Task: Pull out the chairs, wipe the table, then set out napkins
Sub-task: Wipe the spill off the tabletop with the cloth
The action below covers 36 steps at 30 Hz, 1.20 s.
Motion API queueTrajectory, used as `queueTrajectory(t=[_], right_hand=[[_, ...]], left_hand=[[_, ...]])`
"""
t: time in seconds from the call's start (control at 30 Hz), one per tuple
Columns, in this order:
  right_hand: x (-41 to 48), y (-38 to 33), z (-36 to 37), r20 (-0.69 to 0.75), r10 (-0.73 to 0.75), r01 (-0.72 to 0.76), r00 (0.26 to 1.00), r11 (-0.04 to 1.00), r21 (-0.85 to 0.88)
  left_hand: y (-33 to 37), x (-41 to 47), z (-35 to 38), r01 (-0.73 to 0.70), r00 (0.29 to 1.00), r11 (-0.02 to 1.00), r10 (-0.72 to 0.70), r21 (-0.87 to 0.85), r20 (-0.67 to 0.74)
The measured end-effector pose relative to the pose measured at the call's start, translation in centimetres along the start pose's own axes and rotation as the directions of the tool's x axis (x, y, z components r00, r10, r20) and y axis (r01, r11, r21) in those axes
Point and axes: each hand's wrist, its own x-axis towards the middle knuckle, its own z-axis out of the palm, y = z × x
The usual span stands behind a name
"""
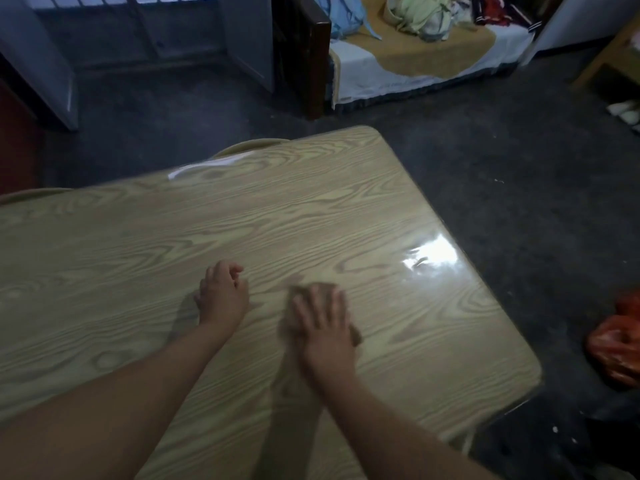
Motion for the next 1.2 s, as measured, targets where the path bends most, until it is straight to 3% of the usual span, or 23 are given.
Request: queueTrajectory(t=[0.1, 0.2, 0.33, 0.47, 0.53, 0.6, 0.67, 0.7, 0.8, 0.87, 0.9, 0.93, 1.0, 1.03, 1.1, 1.17, 1.2], right_hand=[[-0.9, -0.7, 0.7, 0.118, -0.348, 0.353, 0.93, 0.936, -0.022], [1.0, 3.1, -0.5, 0.089, -0.436, 0.444, 0.895, 0.89, -0.103], [6.0, 9.8, -2.6, -0.048, -0.102, 0.096, 0.994, 0.99, -0.101], [11.8, 11.6, -4.1, -0.051, 0.153, -0.154, 0.987, 0.988, -0.029], [14.6, 9.4, -3.8, -0.123, 0.202, -0.2, 0.972, 0.979, 0.026], [16.2, 6.0, -2.7, -0.166, 0.084, -0.087, 0.982, 0.996, -0.011], [16.9, 1.9, -1.8, -0.141, -0.166, 0.161, 0.976, 0.986, -0.044], [16.7, 0.1, -1.3, -0.115, -0.324, 0.32, 0.939, 0.946, -0.055], [15.9, -1.7, -0.2, 0.039, -0.709, 0.709, 0.705, 0.7, -0.092], [17.6, 0.9, -0.4, -0.012, -0.809, 0.802, 0.587, 0.584, -0.126], [18.9, 2.5, -0.8, -0.036, -0.803, 0.79, 0.595, 0.592, -0.157], [20.3, 4.0, -1.3, -0.079, -0.742, 0.723, 0.665, 0.667, -0.178], [22.5, 6.0, -2.5, -0.188, -0.443, 0.423, 0.877, 0.896, -0.138], [23.4, 5.3, -2.8, -0.211, -0.258, 0.244, 0.943, 0.966, -0.088], [24.6, 1.9, -2.6, -0.217, -0.011, 0.014, 0.976, 1.0, 0.012], [25.3, -3.1, -2.1, -0.203, 0.011, 0.003, 0.979, 0.997, 0.071], [25.4, -5.9, -1.8, -0.169, -0.06, 0.073, 0.984, 0.995, 0.071]], left_hand=[[2.4, 0.8, 1.4, 0.002, 0.998, 1.0, -0.003, 0.02, 0.06], [4.9, 2.0, 2.6, -0.015, 0.994, 0.999, 0.009, 0.053, 0.107], [7.4, 4.6, 4.3, -0.029, 0.989, 0.997, 0.019, 0.066, 0.147], [8.0, 6.9, 5.2, -0.039, 0.989, 0.995, 0.026, 0.088, 0.144], [7.8, 8.1, 5.0, -0.023, 0.993, 0.995, 0.011, 0.099, 0.119], [7.3, 9.1, 4.5, -0.009, 0.996, 0.994, -0.001, 0.111, 0.085], [6.4, 10.3, 3.6, 0.028, 0.999, 0.992, -0.03, 0.119, 0.016], [6.0, 10.9, 3.1, 0.058, 0.998, 0.991, -0.057, 0.123, -0.017], [4.3, 12.2, 1.3, 0.164, 0.985, 0.979, -0.155, 0.123, -0.079], [3.4, 12.8, 0.4, 0.225, 0.972, 0.965, -0.213, 0.136, -0.099], [2.9, 13.1, 0.0, 0.241, 0.968, 0.961, -0.228, 0.138, -0.107], [2.4, 13.3, -0.5, 0.25, 0.965, 0.958, -0.236, 0.137, -0.111], [1.8, 13.6, -1.2, 0.263, 0.962, 0.955, -0.249, 0.135, -0.11], [1.1, 13.6, -1.8, 0.274, 0.959, 0.953, -0.26, 0.13, -0.113], [-0.2, 13.5, -2.7, 0.297, 0.951, 0.949, -0.283, 0.109, -0.127], [-1.7, 13.1, -3.7, 0.314, 0.943, 0.945, -0.299, 0.095, -0.149], [-2.5, 12.9, -4.3, 0.32, 0.938, 0.943, -0.302, 0.091, -0.168]])
